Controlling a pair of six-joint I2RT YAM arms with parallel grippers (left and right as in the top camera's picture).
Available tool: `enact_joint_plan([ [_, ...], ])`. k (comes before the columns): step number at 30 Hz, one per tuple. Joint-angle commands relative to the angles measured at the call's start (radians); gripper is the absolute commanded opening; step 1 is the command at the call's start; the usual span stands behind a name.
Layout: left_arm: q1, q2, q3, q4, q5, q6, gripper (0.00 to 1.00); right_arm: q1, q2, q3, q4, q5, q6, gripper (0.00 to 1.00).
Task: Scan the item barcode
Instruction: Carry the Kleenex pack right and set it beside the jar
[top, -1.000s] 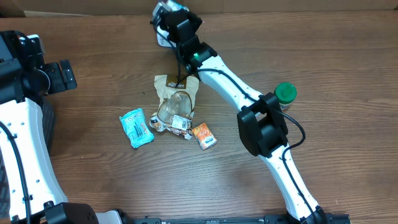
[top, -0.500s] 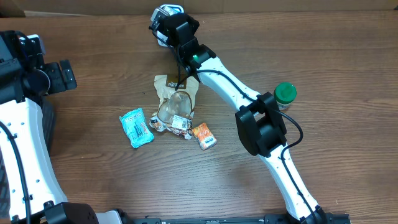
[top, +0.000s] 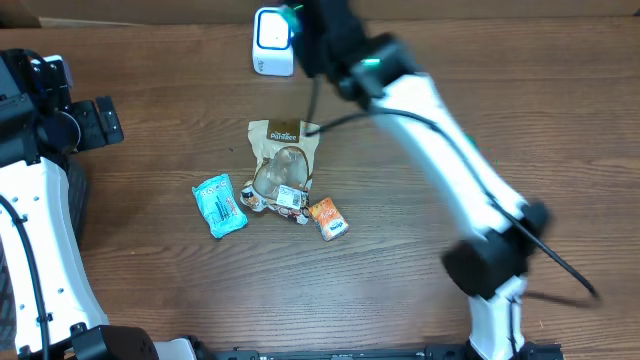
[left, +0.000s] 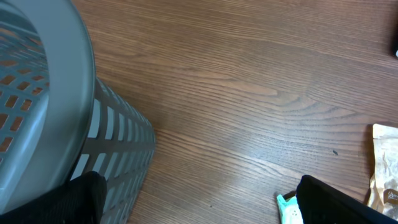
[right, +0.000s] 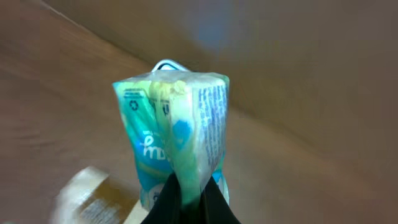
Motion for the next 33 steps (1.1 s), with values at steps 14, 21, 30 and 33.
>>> enact_joint_plan([
  [14, 0.010, 0.001, -0.005, 0.003, -0.002, 0.026, 1.00, -0.225, -0.037, -0.291, -0.446, -0.203, 0.323, 0.04],
  [21, 0.010, 0.001, -0.005, 0.003, -0.002, 0.026, 1.00, -0.274, -0.037, -0.593, -0.275, -0.201, 0.323, 0.04],
  [30, 0.010, 0.001, -0.005, 0.003, -0.002, 0.026, 1.00, -0.352, -0.037, -0.750, -0.189, 0.052, 0.398, 0.04],
  [33, 0.010, 0.001, -0.005, 0.003, -0.002, 0.026, 1.00, -0.372, -0.037, -0.793, -0.145, 0.106, 0.398, 0.04],
])
